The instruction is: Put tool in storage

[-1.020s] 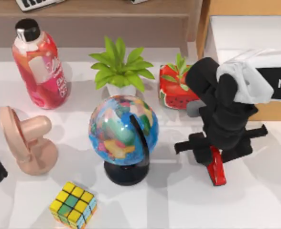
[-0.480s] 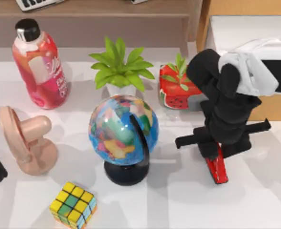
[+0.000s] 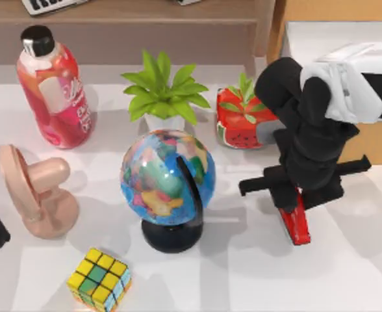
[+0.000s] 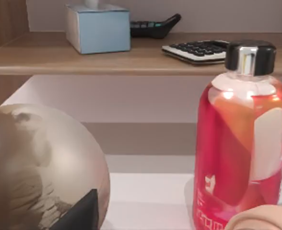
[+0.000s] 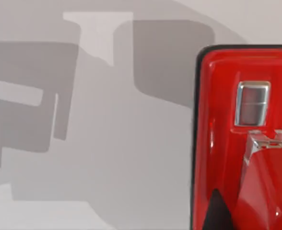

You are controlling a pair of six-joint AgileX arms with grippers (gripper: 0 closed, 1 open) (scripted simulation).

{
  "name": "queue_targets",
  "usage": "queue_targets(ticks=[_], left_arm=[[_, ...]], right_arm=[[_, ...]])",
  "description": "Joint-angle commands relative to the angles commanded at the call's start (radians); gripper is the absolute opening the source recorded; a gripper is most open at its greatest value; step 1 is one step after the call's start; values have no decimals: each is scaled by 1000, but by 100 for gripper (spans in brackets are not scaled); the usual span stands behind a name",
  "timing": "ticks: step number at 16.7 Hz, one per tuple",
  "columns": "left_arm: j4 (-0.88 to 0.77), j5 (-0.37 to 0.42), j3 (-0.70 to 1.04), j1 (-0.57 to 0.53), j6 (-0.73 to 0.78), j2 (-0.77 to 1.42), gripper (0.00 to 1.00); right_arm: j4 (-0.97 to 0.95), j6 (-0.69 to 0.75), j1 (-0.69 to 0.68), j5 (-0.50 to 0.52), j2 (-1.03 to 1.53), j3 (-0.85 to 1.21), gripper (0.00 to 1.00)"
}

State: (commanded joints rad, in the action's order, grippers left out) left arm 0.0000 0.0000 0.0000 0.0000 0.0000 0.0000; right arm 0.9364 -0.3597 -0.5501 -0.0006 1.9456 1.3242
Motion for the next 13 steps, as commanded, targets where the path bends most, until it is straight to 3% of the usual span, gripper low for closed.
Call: queue_targets(ticks=[8, 13], left_arm=[[0, 0, 0, 0, 0, 0, 100], [0, 0, 0, 0, 0, 0, 100]], right_arm=[[92, 57, 13, -7, -107, 243, 0], [138, 106, 99, 12, -59, 475, 0]])
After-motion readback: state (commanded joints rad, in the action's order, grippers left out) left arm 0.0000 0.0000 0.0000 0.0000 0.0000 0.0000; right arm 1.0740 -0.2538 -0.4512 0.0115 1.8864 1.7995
